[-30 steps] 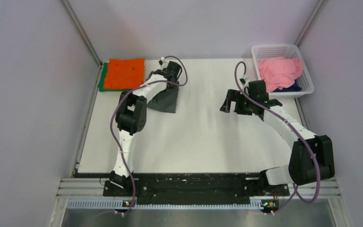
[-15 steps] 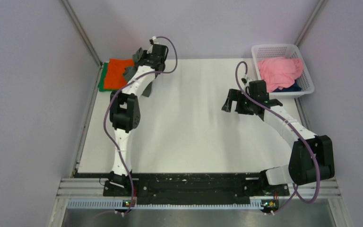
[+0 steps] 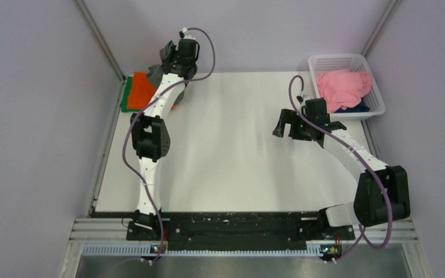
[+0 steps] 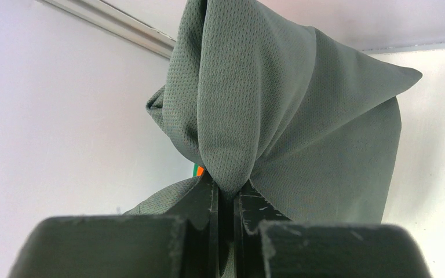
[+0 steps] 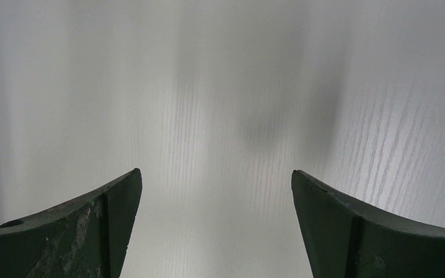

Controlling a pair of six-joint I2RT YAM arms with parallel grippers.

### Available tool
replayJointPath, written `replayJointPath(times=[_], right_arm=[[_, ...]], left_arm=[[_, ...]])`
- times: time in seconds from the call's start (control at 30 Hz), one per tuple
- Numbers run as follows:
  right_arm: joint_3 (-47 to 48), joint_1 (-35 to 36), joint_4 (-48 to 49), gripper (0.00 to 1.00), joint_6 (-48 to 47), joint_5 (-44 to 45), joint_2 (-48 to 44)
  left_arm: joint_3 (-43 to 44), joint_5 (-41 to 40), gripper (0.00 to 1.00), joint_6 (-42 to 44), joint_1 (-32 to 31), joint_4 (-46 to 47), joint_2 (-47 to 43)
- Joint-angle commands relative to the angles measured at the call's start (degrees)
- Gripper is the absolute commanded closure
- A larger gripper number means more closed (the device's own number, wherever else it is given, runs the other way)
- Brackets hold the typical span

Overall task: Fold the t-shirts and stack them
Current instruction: Put the neatly folded tshirt into the corner of the board with the left arm

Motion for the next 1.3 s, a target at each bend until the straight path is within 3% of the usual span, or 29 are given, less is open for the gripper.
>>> replayJointPath(times=[0.0, 0.2, 0.47, 0.97, 1.03, 1.07, 1.13, 1.27], right_arm=[[1.1, -0.6, 0.0, 0.01, -0.5, 1.8, -1.7], [2.5, -0.7, -1.7, 0.01, -0.1, 2.1, -0.7], [4.7, -0.7, -4.4, 0.01, 0.0, 4.2, 1.6], [7.1, -0.6, -4.2, 0.01, 1.8, 3.2, 6.7], [7.2, -0.6, -4.1, 0.01, 1.8, 3.1, 7.0], [7.2, -0.6, -4.2, 0.01, 1.7, 3.1, 7.0], [7.2, -0.7, -4.2, 0.01, 1.5, 3.5, 7.0], [7.2, -0.6, -4.2, 0.01, 1.6, 4.0, 6.6]], left_arm=[[2.1, 3.4, 1.0, -1.7, 2.0, 0.6, -2.0], [0.9, 13.3, 1.0, -5.4, 6.8, -3.8, -2.1], [-6.2, 18.8, 1.0, -8.9, 13.3, 0.2, -2.1], [-6.6, 15.8, 1.0, -7.9, 17.0, 9.3, 1.5], [-6.3, 14.9, 0.85, -8.3, 17.1, 10.3, 2.0], [-6.1, 14.0, 0.71, -8.4, 17.0, 10.6, 2.3], [-5.6, 12.3, 0.59, -9.0, 17.0, 11.2, 2.7], [-5.7, 7.9, 0.11, -10.5, 16.8, 12.6, 3.1]])
